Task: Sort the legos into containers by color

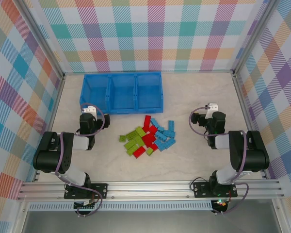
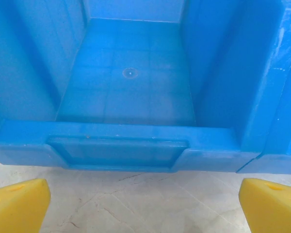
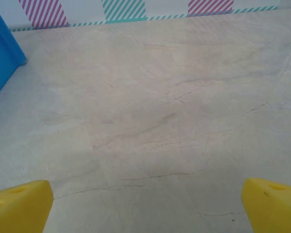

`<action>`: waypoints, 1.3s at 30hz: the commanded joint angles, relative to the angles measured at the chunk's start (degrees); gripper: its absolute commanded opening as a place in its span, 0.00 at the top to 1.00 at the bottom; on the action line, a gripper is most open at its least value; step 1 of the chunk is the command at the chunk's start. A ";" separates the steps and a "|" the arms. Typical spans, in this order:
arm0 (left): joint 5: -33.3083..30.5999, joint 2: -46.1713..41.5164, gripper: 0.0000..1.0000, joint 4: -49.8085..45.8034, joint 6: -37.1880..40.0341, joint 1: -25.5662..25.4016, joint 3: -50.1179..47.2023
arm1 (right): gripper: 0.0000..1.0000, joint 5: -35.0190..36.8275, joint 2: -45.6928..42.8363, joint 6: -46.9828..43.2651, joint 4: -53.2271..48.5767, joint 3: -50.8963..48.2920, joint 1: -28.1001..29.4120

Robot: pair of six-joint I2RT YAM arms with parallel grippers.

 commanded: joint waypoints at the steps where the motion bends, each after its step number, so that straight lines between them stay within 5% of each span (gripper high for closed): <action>1: 0.73 -0.11 0.00 0.47 0.75 -0.31 1.14 | 0.00 -1.06 -0.19 -0.58 1.15 0.76 -0.08; 8: 0.76 -0.13 0.00 0.47 0.70 -0.27 1.08 | 0.00 -0.91 -0.20 -0.36 1.05 0.78 -0.08; 12: 0.74 -0.11 0.00 0.47 0.75 -0.30 1.13 | 0.00 6.12 -0.63 2.48 5.70 -1.95 -0.07; 17: 0.74 -0.10 0.00 0.53 0.71 -0.25 1.08 | 0.00 3.92 -0.74 1.44 8.97 -3.45 -0.04; 20: 0.74 -0.27 0.00 0.70 0.71 -0.26 0.95 | 0.00 5.82 -9.67 -1.71 6.41 -5.88 2.59; 23: 0.41 -2.30 0.00 -2.61 0.83 -0.45 2.01 | 0.00 12.86 -25.84 5.20 -15.77 -2.94 6.47; 28: -3.10 -14.10 0.00 -20.48 -2.56 -2.30 5.78 | 0.00 1.87 -39.47 19.24 -53.15 8.30 7.47; 33: -3.90 -26.71 0.00 -42.72 -13.77 -7.11 12.29 | 0.00 -7.41 -40.39 28.44 -71.23 16.22 11.83; 39: 1.44 -29.62 0.00 -64.83 -25.14 -16.20 22.24 | 0.00 -10.05 -32.04 33.81 -81.14 25.32 28.80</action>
